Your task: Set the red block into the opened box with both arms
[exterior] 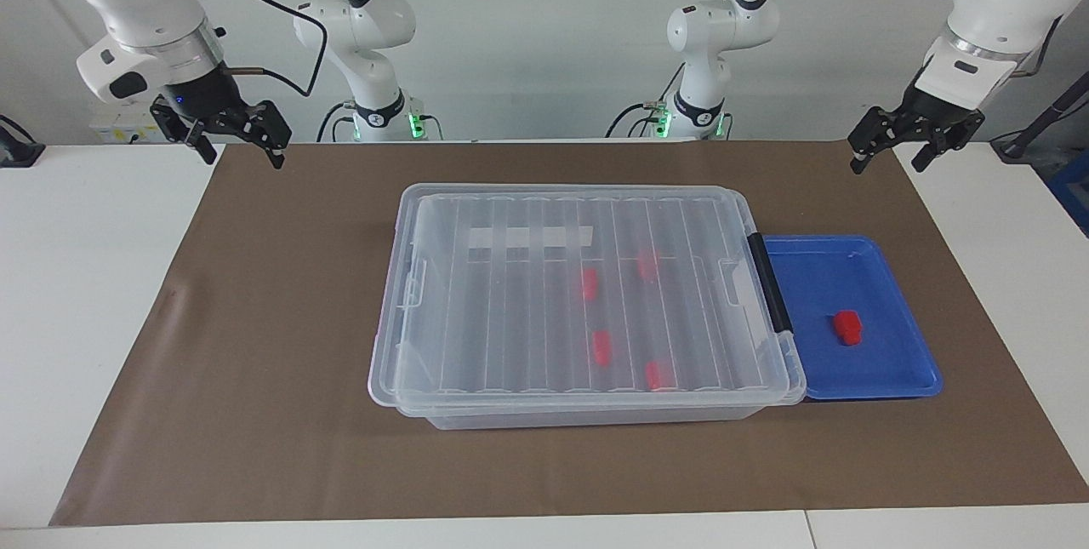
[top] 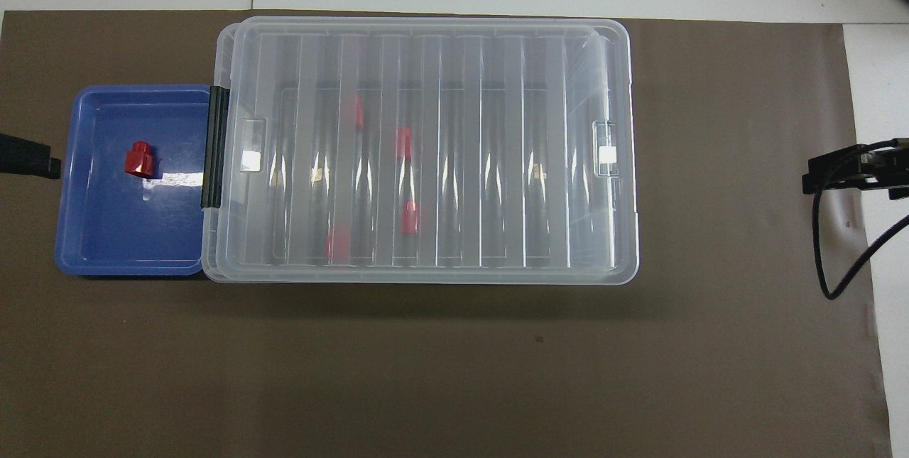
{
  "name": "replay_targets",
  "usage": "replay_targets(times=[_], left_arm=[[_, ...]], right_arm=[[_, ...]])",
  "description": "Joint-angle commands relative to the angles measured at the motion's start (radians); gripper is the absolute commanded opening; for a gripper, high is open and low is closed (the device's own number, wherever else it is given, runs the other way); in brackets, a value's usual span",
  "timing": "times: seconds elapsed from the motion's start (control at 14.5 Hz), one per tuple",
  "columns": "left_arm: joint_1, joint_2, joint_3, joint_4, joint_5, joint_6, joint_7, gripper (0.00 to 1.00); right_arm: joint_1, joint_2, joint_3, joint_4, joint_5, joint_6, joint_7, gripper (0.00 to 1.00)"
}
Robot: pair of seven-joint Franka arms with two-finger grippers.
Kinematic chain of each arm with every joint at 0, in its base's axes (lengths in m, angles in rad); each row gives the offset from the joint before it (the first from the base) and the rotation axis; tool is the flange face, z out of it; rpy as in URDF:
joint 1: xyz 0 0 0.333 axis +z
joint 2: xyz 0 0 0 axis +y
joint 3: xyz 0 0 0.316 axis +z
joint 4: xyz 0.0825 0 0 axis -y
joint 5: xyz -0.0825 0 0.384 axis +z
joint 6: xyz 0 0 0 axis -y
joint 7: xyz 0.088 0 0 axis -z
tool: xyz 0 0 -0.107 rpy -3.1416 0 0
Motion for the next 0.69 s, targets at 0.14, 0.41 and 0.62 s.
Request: replay_targets(times=[0.14, 0.41, 0.62], left_arm=[[0.002, -0.033, 0.0, -0.044, -0.018, 0.029, -0.011, 1.0], [0.0, -0.033, 0.0, -0.044, -0.018, 0.029, -0.011, 1.0], [0.0, -0.033, 0.001, -0.044, -0.018, 0.029, -0.011, 1.0]], right_arm=[[-0.009, -0.017, 0.009, -0.026, -0.023, 0.017, -0.015, 1.0], [-0.006, -0.035, 0.009, -0.078, -0.005, 0.104, -0.008, 1.0], [0.035, -0.034, 0.01, -0.181, 0.037, 0.289, -0.008, 1.0]])
